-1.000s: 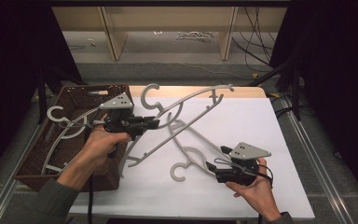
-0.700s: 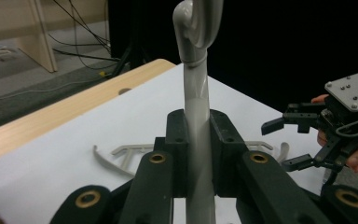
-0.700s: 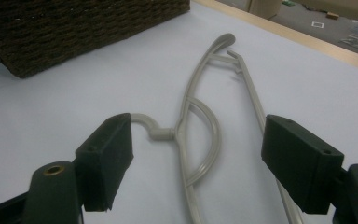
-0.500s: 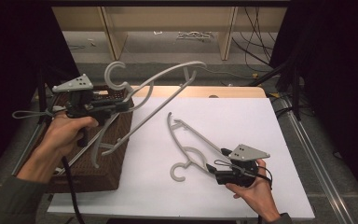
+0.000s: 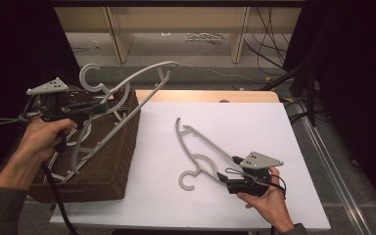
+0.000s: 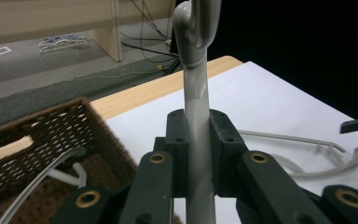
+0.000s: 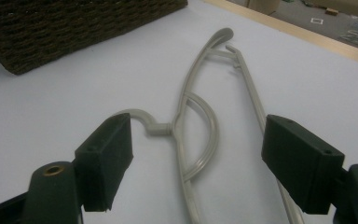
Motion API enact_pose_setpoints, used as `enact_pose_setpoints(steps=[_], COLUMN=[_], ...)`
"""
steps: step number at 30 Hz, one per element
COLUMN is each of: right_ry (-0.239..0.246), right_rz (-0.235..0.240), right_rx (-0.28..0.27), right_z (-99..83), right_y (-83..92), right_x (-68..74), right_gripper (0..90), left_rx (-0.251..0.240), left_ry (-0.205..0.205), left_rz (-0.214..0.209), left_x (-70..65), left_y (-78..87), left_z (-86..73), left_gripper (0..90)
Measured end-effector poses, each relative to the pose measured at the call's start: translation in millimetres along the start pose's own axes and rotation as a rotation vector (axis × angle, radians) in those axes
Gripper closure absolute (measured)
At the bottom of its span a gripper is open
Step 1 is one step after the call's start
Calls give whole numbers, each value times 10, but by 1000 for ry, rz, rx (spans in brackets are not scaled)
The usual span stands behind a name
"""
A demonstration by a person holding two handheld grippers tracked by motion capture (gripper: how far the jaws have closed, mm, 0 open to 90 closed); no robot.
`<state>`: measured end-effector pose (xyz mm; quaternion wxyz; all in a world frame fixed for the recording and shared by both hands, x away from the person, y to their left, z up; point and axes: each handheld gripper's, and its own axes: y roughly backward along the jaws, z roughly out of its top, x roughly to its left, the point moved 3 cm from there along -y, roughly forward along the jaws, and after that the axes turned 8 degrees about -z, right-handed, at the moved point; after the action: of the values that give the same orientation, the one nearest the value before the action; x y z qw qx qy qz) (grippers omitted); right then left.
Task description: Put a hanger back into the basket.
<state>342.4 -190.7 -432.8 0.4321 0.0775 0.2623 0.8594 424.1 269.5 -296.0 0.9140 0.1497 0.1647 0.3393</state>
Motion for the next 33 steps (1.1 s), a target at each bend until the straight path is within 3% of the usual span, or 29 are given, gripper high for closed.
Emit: enact_pose_setpoints(steps=[9,28,33], right_ry=[-6,-7,-4], right_rz=[2,1,2], right_rx=[7,13,16], right_z=[-20,-43,-52], right_y=[-16,-36,-44], right_x=[-9,1,2], right_gripper=[236,216,217], left_rx=[6,25,34], left_ry=[26,44,39], left_rz=[65,167,176], left_x=[260,630,697], left_y=[125,361,381], left_z=[-193,-496,-565], left_gripper=[796,796,795])
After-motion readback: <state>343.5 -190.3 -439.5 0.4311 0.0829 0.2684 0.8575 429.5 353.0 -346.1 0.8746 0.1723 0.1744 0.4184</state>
